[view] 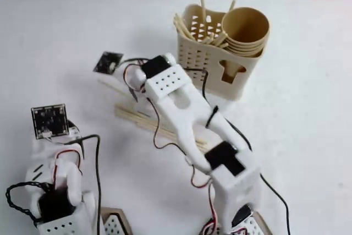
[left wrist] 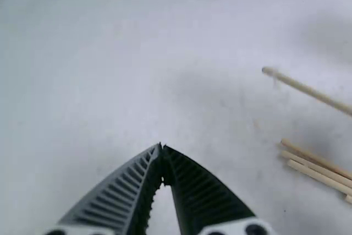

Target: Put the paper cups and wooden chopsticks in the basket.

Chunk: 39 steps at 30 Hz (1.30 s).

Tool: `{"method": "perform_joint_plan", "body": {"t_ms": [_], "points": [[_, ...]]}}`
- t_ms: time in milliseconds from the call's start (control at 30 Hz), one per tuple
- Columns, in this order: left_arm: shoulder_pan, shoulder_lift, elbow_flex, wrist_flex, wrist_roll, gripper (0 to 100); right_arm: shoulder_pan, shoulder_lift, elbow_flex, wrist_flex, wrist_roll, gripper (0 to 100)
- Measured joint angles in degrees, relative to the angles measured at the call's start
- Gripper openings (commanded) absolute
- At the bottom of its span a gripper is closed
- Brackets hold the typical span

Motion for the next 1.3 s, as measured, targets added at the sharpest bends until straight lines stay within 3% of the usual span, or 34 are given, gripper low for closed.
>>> {"method": "perform_joint_plan", "body": {"t_ms": [433, 633, 867, 1033, 1300], "points": [[0.00, 0.00, 0.00, 0.00, 0.00, 2, 1.14, -20.22, -8.09, 0.00, -5.63, 1.8], [0.00, 0.00, 0.00, 0.00, 0.00, 2, 7.91, -23.74, -18.99, -5.89, -11.60, 1.8], [0.00, 0.00, 0.00, 0.00, 0.00, 2, 15.38, -23.91, -20.66, -16.09, -15.74, 1.8], [0.00, 0.00, 0.00, 0.00, 0.00, 2, 18.37, -23.91, -14.77, -25.49, -18.20, 1.8], [0.00, 0.00, 0.00, 0.00, 0.00, 2, 20.40, -23.91, 6.42, -47.56, -19.69, 1.8]]}}
